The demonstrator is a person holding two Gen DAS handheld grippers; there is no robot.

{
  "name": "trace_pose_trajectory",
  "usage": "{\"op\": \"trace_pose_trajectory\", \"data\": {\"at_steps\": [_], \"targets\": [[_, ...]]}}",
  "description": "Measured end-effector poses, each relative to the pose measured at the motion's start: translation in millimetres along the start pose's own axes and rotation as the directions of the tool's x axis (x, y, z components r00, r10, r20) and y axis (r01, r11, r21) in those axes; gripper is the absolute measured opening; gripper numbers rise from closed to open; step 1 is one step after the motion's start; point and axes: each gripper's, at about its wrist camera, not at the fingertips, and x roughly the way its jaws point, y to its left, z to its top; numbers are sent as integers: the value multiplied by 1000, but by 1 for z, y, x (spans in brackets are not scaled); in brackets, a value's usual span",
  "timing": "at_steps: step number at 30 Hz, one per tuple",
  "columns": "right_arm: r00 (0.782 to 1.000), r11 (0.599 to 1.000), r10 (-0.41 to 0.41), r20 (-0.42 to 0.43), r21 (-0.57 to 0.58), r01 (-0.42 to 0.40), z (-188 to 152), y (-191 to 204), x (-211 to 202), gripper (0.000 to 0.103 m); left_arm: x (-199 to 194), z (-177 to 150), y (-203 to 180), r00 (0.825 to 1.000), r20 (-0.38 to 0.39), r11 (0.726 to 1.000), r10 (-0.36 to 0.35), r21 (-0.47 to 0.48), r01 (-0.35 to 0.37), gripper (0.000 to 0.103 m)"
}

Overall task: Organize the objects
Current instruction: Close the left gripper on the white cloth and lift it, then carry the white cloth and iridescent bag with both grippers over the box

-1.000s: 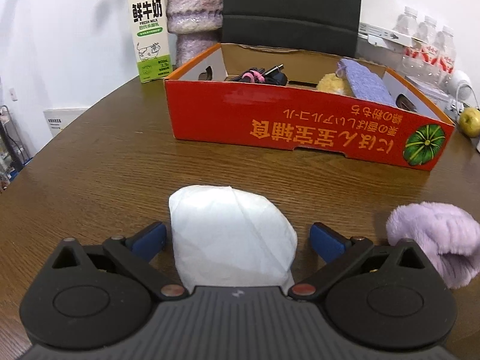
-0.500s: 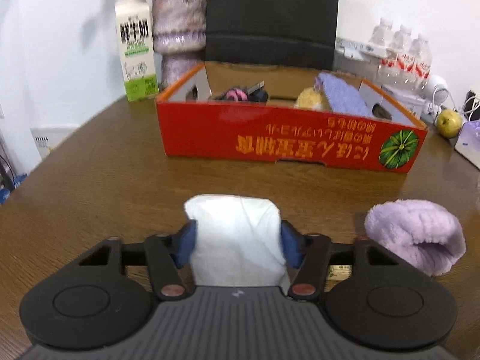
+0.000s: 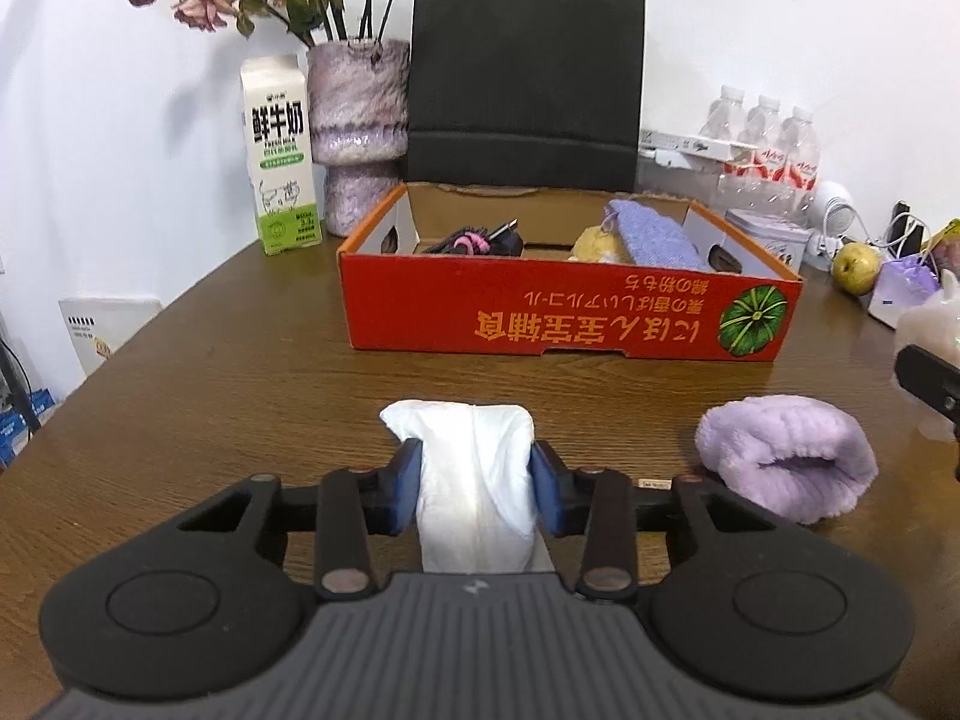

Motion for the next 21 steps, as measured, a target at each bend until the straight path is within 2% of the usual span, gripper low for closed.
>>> {"op": "trace_pose_trajectory", "data": {"at_steps": [8,21], "targets": [[1000,1000,11,19,-12,-11,2,11,-9,44,-28,-3,0,997,74,1000,-12,14,11,39],[998,998,58,39,-34,-56,18,34,-9,44,-48,10,1,991,128,999,-46,30,43,39]]}}
